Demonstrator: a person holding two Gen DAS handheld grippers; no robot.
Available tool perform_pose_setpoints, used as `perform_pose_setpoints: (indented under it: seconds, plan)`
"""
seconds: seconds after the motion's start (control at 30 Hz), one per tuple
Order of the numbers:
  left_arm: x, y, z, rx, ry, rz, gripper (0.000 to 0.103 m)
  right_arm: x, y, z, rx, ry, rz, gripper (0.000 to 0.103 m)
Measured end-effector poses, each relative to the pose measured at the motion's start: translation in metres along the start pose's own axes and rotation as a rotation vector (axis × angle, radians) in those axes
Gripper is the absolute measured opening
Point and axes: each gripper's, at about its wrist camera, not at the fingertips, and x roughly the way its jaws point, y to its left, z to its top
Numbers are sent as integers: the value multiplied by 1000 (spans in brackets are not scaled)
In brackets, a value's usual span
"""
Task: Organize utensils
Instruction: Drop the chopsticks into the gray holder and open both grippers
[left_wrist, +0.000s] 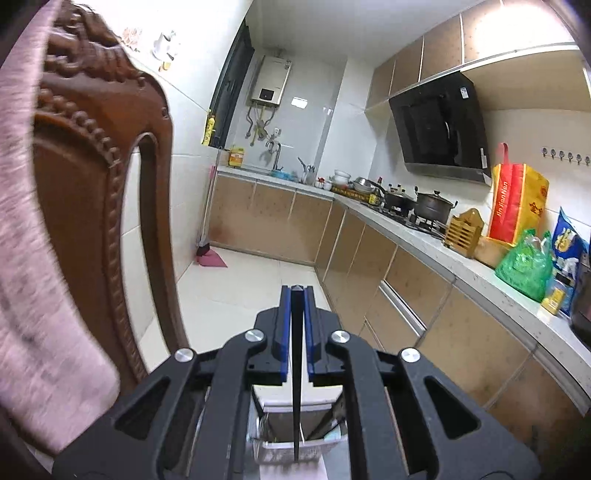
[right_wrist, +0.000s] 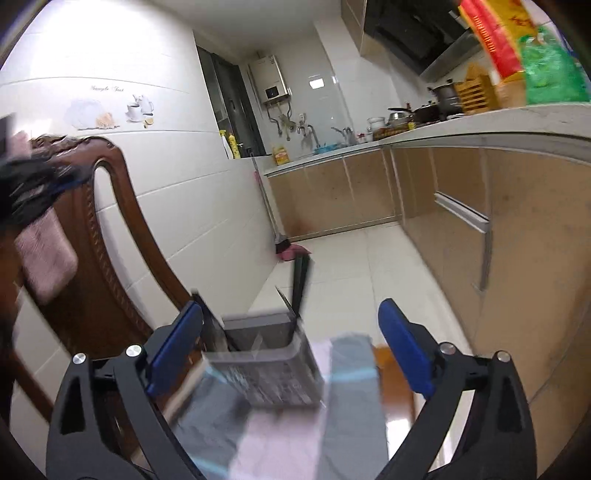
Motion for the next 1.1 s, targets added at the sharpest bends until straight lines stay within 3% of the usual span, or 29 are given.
perform_pose_setpoints:
  seconds: [0.27, 0.5, 0.63, 0.7, 0.73, 0.77, 0.8, 0.87, 0.97, 1.1]
  plan:
    - [79, 10, -21, -53, 58, 44, 6, -60, -47, -90, 88, 50, -87, 94]
    - [135, 19, -82, -68, 214, 58, 6, -55, -51, -98, 55, 72, -107, 94]
    - [146, 5, -127, 19, 326, 28, 7, -47, -50, -102, 58, 106, -100, 94]
    - [136, 2, -143, 49, 337, 27, 15, -45, -45, -104, 33, 122, -104, 94]
    - [128, 1, -150, 62, 341, 22, 41, -44, -43, -104, 26, 125, -103, 94]
    - [116, -1, -159, 77, 341, 26, 77, -44, -41, -104, 17, 128, -103, 95]
    - [100, -3, -168, 97, 327, 37, 86, -44, -38, -105, 8, 128, -109, 96]
    - [67, -9, -185, 146, 303, 50, 90, -48, -34, -104, -7, 118, -138, 100]
    - [18, -13, -213, 214, 345, 119, 97, -52, -26, -99, -21, 129, -171, 100]
    - [-40, -12, -241, 209, 398, 162, 99, -48, -9, -94, -70, 266, -243, 100]
